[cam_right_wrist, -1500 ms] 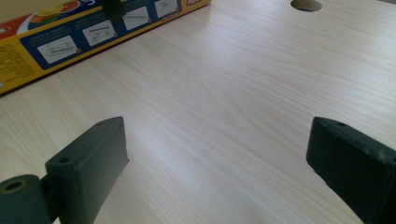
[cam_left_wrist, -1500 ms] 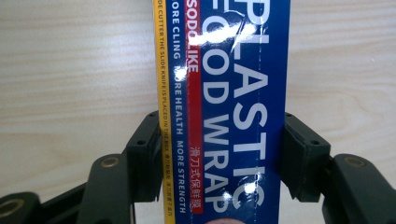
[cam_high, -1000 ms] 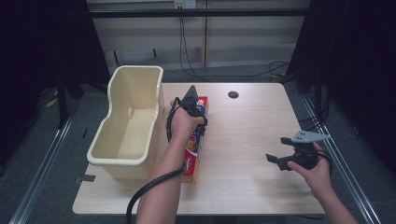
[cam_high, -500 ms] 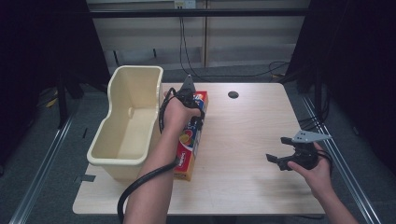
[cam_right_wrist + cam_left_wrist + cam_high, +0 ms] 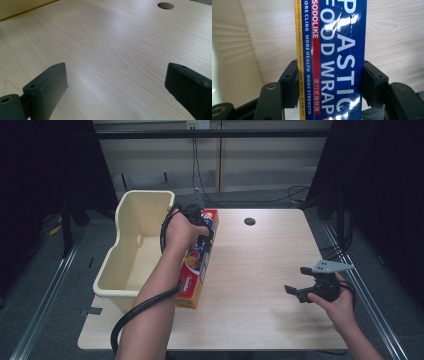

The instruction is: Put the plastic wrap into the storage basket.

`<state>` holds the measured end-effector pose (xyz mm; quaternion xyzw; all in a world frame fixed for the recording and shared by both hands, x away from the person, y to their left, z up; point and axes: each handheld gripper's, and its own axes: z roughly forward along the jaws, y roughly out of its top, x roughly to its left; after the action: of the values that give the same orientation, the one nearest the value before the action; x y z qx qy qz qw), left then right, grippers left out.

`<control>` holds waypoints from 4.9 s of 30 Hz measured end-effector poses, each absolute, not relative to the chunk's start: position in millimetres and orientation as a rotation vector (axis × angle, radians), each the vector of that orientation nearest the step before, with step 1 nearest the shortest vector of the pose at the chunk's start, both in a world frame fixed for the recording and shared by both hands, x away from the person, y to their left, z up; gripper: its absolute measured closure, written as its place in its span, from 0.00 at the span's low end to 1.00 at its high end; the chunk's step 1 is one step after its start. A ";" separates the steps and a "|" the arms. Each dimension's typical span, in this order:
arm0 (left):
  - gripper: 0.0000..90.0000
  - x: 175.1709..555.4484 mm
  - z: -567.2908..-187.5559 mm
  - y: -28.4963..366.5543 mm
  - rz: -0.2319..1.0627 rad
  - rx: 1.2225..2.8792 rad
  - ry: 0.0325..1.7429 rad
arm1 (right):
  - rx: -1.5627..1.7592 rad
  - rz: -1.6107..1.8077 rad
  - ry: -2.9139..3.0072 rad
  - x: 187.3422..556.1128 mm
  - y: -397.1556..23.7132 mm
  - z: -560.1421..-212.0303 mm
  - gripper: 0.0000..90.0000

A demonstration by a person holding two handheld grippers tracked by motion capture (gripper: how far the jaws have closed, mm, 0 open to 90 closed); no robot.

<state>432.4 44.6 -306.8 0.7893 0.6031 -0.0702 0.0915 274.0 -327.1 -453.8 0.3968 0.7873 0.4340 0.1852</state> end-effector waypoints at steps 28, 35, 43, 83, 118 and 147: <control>0.46 432.9 -269.8 64.8 -0.197 2.327 1.797 | 1.080 1.237 2.273 274.3 -324.9 -456.3 0.01; 0.46 432.9 -261.2 73.0 -0.186 2.299 1.825 | 1.083 1.238 2.280 274.3 -324.5 -457.2 0.01; 0.46 432.2 -251.4 85.1 -0.176 2.288 1.835 | 1.079 1.238 2.278 274.2 -323.8 -457.6 0.01; 0.46 426.0 -225.9 134.1 -0.151 2.212 1.883 | 1.072 1.232 2.274 274.5 -323.6 -457.7 0.01; 0.46 418.5 -204.7 159.2 -0.079 2.179 1.927 | 1.087 1.227 2.273 274.1 -324.8 -457.0 0.01; 0.46 413.8 -228.1 178.2 -0.063 2.185 1.974 | 1.080 1.228 2.266 273.2 -324.2 -455.8 0.01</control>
<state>413.8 178.2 -228.1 0.7383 0.6670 -0.0212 0.0979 273.2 -324.2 -455.8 0.3806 0.7986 0.4330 0.1727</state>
